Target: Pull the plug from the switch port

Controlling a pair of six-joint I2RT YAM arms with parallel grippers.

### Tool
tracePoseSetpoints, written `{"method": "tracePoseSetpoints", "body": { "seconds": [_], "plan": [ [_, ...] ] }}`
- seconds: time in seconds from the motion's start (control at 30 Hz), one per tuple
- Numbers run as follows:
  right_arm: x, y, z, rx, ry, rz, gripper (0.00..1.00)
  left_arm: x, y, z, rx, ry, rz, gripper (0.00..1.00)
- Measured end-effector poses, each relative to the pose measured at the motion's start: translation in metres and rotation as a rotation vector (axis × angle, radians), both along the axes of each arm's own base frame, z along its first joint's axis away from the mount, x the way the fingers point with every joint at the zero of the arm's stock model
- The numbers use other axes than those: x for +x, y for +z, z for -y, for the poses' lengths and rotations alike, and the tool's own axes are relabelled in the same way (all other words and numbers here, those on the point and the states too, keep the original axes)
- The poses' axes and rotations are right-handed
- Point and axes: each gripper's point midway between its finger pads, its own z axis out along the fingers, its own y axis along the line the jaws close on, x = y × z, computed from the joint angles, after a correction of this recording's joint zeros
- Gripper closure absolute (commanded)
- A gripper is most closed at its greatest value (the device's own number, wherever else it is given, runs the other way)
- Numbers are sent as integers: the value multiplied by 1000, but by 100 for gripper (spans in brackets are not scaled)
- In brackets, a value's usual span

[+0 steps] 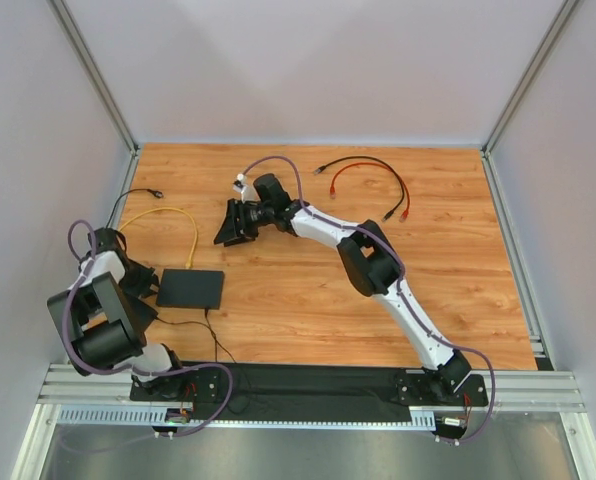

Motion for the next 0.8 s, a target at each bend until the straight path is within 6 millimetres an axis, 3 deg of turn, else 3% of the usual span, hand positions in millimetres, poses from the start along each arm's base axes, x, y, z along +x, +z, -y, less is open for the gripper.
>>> {"method": "tracePoseSetpoints", "body": {
  "seconds": [0.17, 0.3, 0.63, 0.7, 0.8],
  "plan": [
    [-6, -30, -5, -18, 0, -102, 46, -10, 1, 14, -31, -5, 33, 72],
    [-16, -27, -15, 25, 23, -142, 48, -16, 6, 18, -33, -7, 36, 71],
    [-58, -36, -34, 38, 97, -212, 53, -19, 79, 10, 141, 14, 262, 65],
    [-60, -36, -34, 41, 101, -210, 54, -19, 81, 14, 131, 2, 281, 64],
    [-66, -38, -26, 27, 100, -220, 55, -25, 66, 25, 76, -16, 258, 64]
  ]
}}
